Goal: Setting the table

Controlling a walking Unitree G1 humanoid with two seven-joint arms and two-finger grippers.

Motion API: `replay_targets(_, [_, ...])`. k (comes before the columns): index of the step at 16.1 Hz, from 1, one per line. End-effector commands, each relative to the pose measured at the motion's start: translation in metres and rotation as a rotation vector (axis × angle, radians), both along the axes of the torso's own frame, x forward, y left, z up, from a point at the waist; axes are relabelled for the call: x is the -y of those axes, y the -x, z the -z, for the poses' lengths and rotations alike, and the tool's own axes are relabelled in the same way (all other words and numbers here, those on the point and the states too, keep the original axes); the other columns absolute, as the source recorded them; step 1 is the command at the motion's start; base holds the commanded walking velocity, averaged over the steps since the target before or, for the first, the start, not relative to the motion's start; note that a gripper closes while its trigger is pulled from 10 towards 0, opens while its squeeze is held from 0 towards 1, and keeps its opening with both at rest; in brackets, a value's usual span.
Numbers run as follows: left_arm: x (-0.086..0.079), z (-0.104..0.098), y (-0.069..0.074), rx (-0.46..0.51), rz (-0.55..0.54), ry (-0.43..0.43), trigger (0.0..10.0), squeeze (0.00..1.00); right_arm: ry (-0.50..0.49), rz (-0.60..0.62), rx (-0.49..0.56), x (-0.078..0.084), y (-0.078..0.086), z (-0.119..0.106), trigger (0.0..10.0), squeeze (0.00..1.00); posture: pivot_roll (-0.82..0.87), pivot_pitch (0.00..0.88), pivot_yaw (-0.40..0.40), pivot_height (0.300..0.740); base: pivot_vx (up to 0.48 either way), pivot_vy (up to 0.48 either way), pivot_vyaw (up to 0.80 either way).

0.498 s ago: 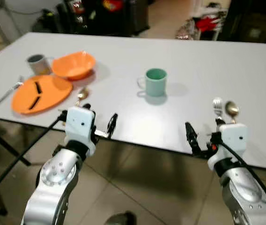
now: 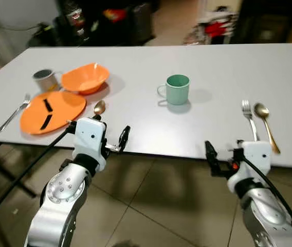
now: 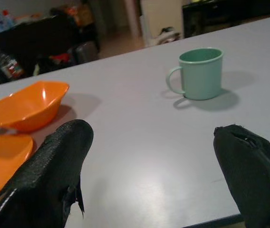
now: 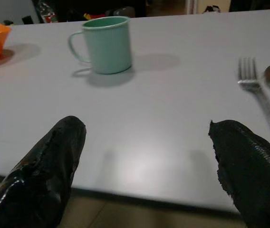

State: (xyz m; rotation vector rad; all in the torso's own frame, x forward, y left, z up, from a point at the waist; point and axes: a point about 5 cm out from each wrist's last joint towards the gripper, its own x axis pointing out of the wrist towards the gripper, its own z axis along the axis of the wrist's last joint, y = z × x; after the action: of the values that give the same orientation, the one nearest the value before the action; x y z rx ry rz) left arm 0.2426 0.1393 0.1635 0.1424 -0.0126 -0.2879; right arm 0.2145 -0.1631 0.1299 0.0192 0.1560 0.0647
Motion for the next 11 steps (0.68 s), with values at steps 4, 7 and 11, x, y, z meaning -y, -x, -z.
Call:
replay_targets(4, [-0.012,0.009,0.002,-0.03,-0.058,-0.017,10.0,0.0,0.012,-0.056,0.019,-0.006,-0.009,-0.004,10.0,1.0,-0.07,0.053,0.071,0.74,0.0,0.369,0.0])
replay_targets(7, [-0.013,0.01,0.005,-0.033,-0.082,-0.003,10.0,0.0,0.008,-0.081,0.012,-0.005,-0.013,-0.004,10.0,1.0,-0.06,0.055,0.048,0.74,0.0,0.364,0.0])
replay_targets(11, [-0.015,0.011,0.01,-0.033,-0.116,-0.005,10.0,0.0,0.037,-0.18,0.017,-0.017,-0.02,-0.003,10.0,1.0,-0.03,0.047,0.017,0.74,0.0,0.373,0.0])
